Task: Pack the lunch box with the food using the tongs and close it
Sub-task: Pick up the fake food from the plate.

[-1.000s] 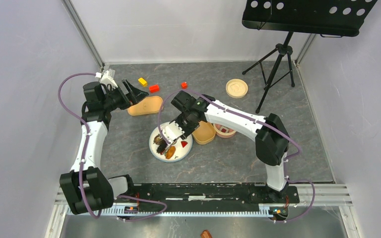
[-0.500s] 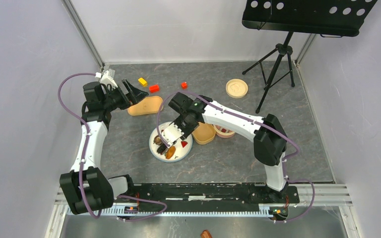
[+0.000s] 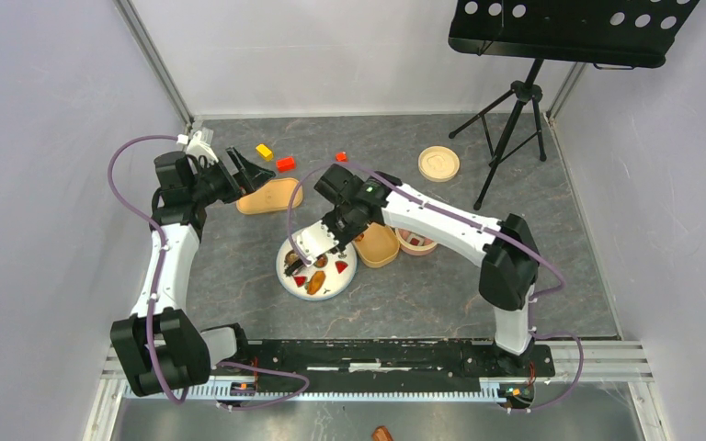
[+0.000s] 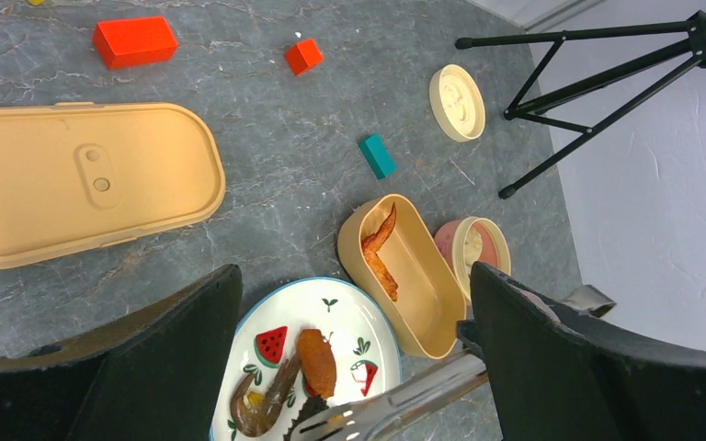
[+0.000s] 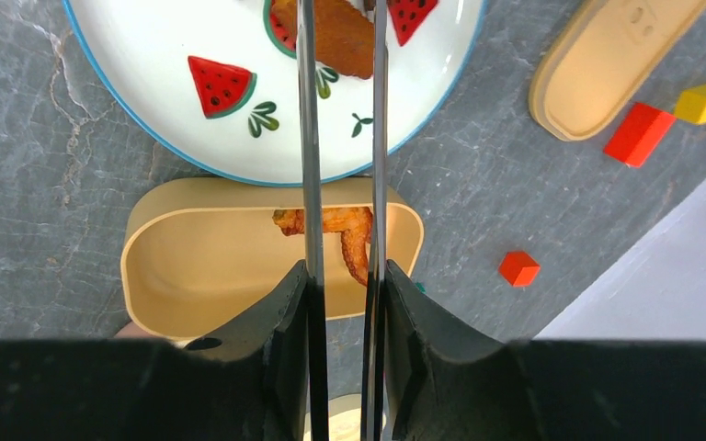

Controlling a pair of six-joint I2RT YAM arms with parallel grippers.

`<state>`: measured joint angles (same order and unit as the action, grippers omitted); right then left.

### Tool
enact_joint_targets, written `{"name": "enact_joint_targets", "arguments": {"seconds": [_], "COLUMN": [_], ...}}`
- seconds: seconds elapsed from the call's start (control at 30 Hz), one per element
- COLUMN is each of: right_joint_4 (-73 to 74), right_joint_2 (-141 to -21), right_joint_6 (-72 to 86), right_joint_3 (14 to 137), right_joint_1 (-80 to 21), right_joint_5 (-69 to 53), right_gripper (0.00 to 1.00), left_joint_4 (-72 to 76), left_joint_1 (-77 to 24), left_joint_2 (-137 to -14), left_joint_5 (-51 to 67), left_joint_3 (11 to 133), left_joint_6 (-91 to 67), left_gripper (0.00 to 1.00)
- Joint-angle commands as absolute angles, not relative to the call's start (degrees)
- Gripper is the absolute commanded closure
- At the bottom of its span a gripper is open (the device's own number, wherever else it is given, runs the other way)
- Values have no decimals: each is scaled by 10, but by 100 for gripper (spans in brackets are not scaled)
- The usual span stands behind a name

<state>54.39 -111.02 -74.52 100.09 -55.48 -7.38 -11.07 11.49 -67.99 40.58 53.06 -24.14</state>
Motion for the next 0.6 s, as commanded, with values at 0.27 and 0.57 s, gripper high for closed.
{"name": "enact_joint_targets", "arguments": {"seconds": [0.27, 0.57], "right_joint_4": [540, 626], "right_joint_2": [-983, -859], "right_joint_6": [-609, -706], "right_joint_3": [975, 858], "right_joint_1": [-483, -381], "right_joint_5": [-142, -131], "right_gripper": [83, 83], "left_joint_4": [-100, -86], "left_joint_1": [114, 113], "left_joint_2": [-690, -696], "left_joint_5": [417, 429], "left_joint_3": [542, 531], "left_joint_6": [-238, -260], "left_gripper": [1, 1]}}
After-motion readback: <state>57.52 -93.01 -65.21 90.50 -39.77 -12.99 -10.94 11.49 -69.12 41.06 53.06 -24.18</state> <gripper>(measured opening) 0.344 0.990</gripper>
